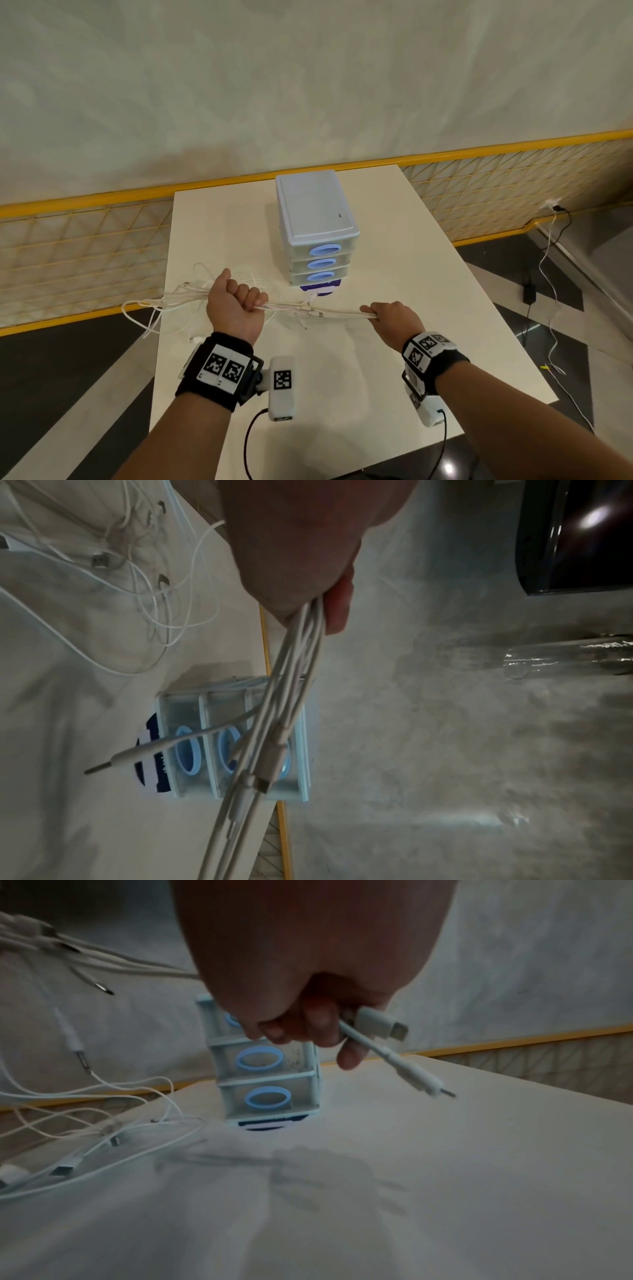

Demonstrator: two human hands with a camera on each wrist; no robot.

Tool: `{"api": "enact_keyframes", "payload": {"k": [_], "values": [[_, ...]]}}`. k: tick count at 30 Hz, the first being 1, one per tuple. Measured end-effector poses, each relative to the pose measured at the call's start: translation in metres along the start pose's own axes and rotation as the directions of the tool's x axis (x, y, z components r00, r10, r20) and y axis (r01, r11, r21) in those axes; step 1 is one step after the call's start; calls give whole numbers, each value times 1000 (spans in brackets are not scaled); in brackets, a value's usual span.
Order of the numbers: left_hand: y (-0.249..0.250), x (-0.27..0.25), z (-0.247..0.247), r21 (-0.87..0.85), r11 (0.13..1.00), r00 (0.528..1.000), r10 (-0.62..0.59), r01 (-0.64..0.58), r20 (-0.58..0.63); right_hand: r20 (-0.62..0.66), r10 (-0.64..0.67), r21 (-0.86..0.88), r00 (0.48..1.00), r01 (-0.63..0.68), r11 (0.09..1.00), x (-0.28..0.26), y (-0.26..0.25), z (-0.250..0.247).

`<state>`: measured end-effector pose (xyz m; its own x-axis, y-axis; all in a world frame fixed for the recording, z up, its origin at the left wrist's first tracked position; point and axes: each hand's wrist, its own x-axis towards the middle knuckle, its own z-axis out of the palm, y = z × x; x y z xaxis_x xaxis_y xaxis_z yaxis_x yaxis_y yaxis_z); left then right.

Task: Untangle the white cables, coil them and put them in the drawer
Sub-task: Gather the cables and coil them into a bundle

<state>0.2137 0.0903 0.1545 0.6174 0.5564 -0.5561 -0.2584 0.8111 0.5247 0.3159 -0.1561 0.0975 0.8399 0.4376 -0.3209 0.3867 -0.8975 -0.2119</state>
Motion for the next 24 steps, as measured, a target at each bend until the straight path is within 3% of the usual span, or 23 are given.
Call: {"api": "enact_keyframes", "payload": {"k": [4,8,11,19,24], "values": [[-3,1,-3,-1,1000,1000,-10,10,-7,1,15,-83,1000,-15,996,-3,7,6],[-5,1,2,7,1000,1000,-24,24,-3,50,-69,-348,996,82,934,-4,7,9],[-6,2,5,15,1000,1000,-24,24,2,86,-121,-428,989,146,892,-2,6,13],[-11,1,1,24,999,999,-33,33,-2,62,-139,-296,988,151,943,1,15,19],[-18,-2,3,-1,1000,1000,-16,16,21,48,-191,-87,981,194,977,6,15,9]]}}
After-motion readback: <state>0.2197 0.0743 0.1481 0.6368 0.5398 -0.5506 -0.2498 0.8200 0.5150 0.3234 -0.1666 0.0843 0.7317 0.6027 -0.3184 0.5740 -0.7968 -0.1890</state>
